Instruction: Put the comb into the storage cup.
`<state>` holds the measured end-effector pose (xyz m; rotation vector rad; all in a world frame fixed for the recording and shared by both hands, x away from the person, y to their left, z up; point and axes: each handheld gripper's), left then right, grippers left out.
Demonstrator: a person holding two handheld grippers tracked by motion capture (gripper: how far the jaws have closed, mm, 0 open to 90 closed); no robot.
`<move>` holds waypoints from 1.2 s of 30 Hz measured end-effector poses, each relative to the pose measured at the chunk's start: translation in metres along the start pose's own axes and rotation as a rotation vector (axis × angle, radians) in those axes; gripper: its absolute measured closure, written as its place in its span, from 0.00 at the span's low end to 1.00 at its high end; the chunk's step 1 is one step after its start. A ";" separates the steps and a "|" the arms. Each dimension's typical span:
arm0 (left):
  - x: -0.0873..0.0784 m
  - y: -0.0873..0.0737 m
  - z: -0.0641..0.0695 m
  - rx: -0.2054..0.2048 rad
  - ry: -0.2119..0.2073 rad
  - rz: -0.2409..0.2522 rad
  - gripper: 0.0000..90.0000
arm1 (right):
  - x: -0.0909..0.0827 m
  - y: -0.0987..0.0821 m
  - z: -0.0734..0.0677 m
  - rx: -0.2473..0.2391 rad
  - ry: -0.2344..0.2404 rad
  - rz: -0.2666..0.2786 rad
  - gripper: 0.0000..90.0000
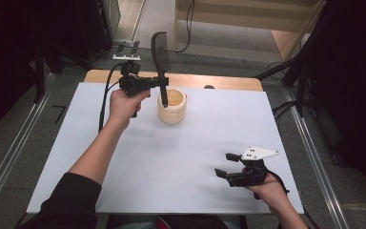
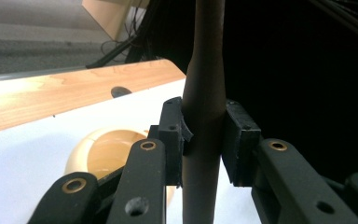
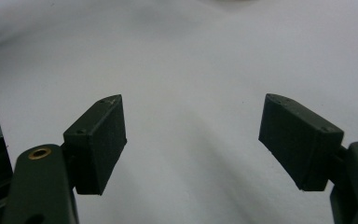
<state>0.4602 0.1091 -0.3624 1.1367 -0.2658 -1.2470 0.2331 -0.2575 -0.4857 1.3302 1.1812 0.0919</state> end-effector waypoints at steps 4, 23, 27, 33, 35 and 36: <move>0.003 0.001 -0.007 -0.009 0.020 0.024 0.81 | 0.001 0.000 0.000 -0.004 0.011 -0.013 0.23; 0.022 0.018 -0.016 0.026 0.103 0.050 0.81 | 0.004 0.000 -0.003 -0.014 0.016 -0.026 0.23; 0.031 0.018 -0.018 0.038 0.114 0.055 0.81 | 0.003 0.000 -0.003 -0.018 0.015 -0.023 0.23; 0.042 0.015 -0.022 0.027 0.112 0.056 0.81 | 0.002 0.000 -0.002 -0.015 0.012 -0.019 0.23; 0.045 0.014 -0.023 0.031 0.115 0.053 0.81 | 0.002 0.001 -0.002 -0.014 0.011 -0.019 0.23; 0.046 0.013 -0.023 0.032 0.116 0.052 0.81 | 0.002 0.001 -0.002 -0.017 0.011 -0.019 0.23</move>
Point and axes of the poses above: each handheld gripper's, and its own axes: x roughly forward along the jaws, y roughly out of its top, z roughly to its right, and after that the axes turned 2 degrees about -z, right-handed
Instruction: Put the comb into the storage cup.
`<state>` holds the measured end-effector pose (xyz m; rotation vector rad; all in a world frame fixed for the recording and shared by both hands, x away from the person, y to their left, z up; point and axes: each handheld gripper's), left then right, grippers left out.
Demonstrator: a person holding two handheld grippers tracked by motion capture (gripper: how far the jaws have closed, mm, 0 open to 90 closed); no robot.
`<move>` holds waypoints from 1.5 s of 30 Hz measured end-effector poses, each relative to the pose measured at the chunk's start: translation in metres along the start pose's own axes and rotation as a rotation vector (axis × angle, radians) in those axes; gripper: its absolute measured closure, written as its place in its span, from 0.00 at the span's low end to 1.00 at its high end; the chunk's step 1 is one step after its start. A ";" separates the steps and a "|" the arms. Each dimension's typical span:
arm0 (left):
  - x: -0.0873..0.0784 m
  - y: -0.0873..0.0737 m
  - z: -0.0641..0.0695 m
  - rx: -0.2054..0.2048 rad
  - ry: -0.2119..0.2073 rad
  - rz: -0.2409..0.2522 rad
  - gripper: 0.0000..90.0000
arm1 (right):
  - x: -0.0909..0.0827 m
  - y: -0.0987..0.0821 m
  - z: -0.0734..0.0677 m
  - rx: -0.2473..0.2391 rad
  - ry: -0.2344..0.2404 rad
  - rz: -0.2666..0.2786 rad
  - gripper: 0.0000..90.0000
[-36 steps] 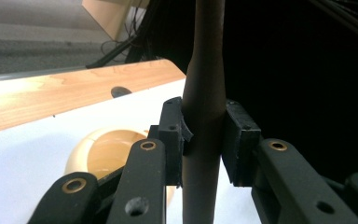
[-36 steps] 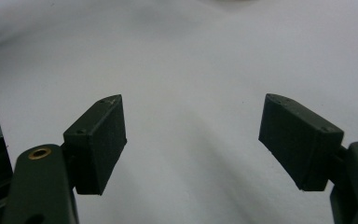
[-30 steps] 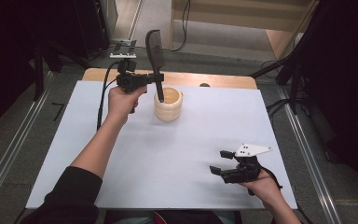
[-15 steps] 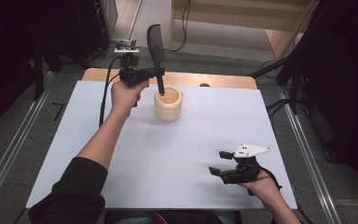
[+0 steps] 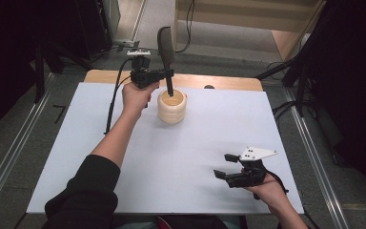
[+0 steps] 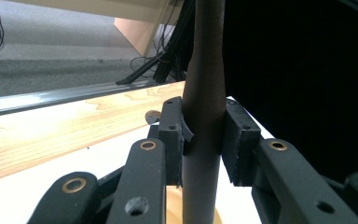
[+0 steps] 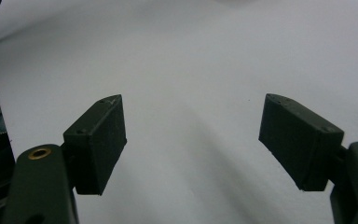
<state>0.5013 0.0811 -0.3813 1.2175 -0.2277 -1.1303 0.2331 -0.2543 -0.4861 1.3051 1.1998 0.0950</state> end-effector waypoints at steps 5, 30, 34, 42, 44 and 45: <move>0.004 -0.003 -0.002 0.003 -0.001 0.001 0.81 | 0.000 0.000 0.000 -0.001 -0.002 0.001 0.23; 0.015 -0.025 -0.011 -0.028 -0.013 -0.011 0.81 | 0.001 0.000 0.000 0.000 0.004 -0.003 0.23; 0.016 -0.028 -0.011 -0.026 -0.020 -0.008 0.81 | 0.001 0.000 0.000 0.003 0.006 0.000 0.23; 0.018 -0.036 -0.015 -0.026 -0.021 -0.013 0.81 | 0.000 0.000 0.000 0.003 0.007 -0.001 0.23; 0.018 -0.038 -0.015 -0.020 -0.022 -0.014 0.81 | 0.001 0.000 0.000 0.000 0.007 0.002 0.23; 0.018 -0.038 -0.015 -0.019 -0.023 -0.014 0.81 | 0.001 0.000 0.000 0.003 0.007 0.000 0.23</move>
Point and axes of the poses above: each handheld gripper's, and its own axes: x roughly forward along the jaws, y roughly out of its top, z roughly to its right, and after that the axes turned 2 degrees about -z, right-handed
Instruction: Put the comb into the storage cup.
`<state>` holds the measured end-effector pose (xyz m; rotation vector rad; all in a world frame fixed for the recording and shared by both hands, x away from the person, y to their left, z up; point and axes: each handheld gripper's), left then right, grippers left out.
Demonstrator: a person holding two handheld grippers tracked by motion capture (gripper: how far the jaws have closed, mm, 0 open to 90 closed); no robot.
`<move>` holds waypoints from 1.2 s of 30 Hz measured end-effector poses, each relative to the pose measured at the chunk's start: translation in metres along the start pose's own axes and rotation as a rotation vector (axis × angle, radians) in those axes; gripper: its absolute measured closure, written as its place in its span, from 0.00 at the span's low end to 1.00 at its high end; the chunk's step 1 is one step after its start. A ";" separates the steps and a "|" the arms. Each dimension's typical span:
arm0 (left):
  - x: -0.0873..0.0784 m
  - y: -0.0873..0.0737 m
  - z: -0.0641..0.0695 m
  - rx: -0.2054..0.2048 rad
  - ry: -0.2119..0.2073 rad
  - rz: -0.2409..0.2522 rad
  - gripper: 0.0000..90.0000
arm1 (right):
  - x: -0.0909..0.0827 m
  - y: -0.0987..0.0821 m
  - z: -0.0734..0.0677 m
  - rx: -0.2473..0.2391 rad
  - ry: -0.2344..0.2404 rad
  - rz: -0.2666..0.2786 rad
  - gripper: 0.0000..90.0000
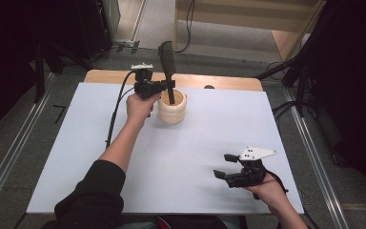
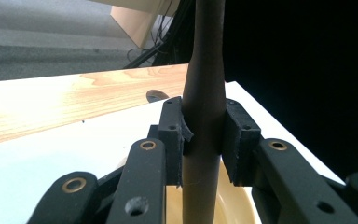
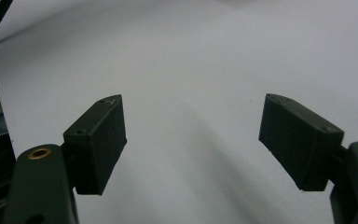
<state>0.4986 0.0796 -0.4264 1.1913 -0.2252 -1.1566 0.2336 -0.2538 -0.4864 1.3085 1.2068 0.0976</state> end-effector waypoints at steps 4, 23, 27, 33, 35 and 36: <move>0.001 -0.003 0.000 0.010 0.000 -0.010 0.81 | 0.000 0.000 0.000 -0.002 0.001 0.000 0.23; 0.006 -0.018 -0.004 0.035 -0.005 -0.019 0.81 | 0.000 0.001 0.001 0.006 0.005 0.005 0.23; 0.006 -0.021 -0.006 0.043 0.000 -0.029 0.81 | 0.001 0.001 0.001 -0.002 0.005 0.004 0.23; 0.007 -0.023 -0.005 0.070 -0.007 -0.043 0.81 | -0.001 0.001 0.000 0.006 0.009 0.007 0.23; 0.007 -0.024 -0.004 0.076 -0.006 -0.043 0.81 | -0.001 0.001 0.000 0.001 0.008 0.011 0.23; 0.007 -0.024 -0.004 0.074 -0.007 -0.039 0.81 | -0.001 0.000 0.000 0.001 0.008 0.011 0.23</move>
Point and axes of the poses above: each handheld gripper's, and its own axes: x roughly forward along the jaws, y roughly out of its top, z roughly to its right, and after that the axes turned 2 degrees about -z, right-handed
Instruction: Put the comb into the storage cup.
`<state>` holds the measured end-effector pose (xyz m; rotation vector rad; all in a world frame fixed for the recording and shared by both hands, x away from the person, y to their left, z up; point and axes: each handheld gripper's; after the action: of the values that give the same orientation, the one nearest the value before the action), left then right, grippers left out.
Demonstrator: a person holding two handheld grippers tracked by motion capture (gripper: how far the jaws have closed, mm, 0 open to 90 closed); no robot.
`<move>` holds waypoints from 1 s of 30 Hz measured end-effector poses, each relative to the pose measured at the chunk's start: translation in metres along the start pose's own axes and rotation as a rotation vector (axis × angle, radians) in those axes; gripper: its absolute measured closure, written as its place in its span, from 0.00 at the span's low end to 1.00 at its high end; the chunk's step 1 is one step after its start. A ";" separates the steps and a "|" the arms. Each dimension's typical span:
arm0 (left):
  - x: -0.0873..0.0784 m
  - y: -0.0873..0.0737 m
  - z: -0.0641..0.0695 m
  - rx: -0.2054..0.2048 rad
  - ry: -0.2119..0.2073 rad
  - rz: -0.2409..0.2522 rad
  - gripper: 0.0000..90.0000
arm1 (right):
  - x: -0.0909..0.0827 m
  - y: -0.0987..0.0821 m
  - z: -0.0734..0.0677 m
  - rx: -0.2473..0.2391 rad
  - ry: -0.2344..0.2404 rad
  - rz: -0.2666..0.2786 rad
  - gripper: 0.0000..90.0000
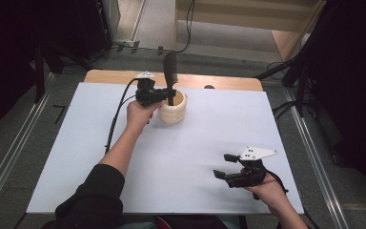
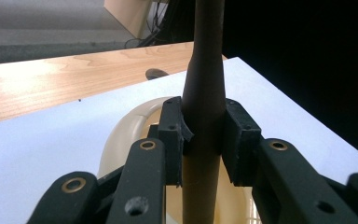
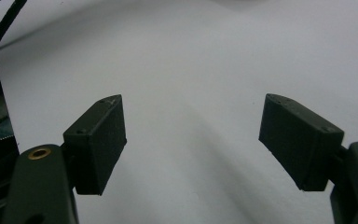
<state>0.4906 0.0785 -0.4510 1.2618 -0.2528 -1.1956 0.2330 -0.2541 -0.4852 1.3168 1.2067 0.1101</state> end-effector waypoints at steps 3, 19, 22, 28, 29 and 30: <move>0.000 0.000 -0.001 -0.005 0.002 -0.006 0.81 | 0.000 0.000 0.000 0.003 0.000 0.000 0.23; -0.008 0.002 0.001 0.013 -0.013 0.003 0.59 | 0.000 0.000 0.001 0.004 0.002 -0.002 0.23; -0.013 0.004 0.001 0.015 -0.008 0.009 0.56 | 0.000 0.000 0.000 0.006 0.003 -0.001 0.23; -0.023 0.007 -0.005 -0.006 0.012 0.008 0.50 | 0.000 0.001 0.000 0.007 0.006 0.004 0.23; -0.024 0.007 -0.006 -0.012 0.020 0.010 0.50 | 0.000 0.001 0.000 0.006 0.005 0.003 0.23; -0.026 0.007 -0.007 -0.018 0.023 0.012 0.50 | 0.000 0.001 0.000 0.005 0.007 0.003 0.23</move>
<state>0.4881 0.1021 -0.4367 1.2562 -0.2323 -1.1703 0.2335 -0.2537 -0.4846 1.3237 1.2111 0.1139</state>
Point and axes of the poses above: each handheld gripper's, and its own axes: x roughly forward along the jaws, y roughly out of its top, z roughly to its right, and after that the axes turned 2 degrees about -z, right-handed
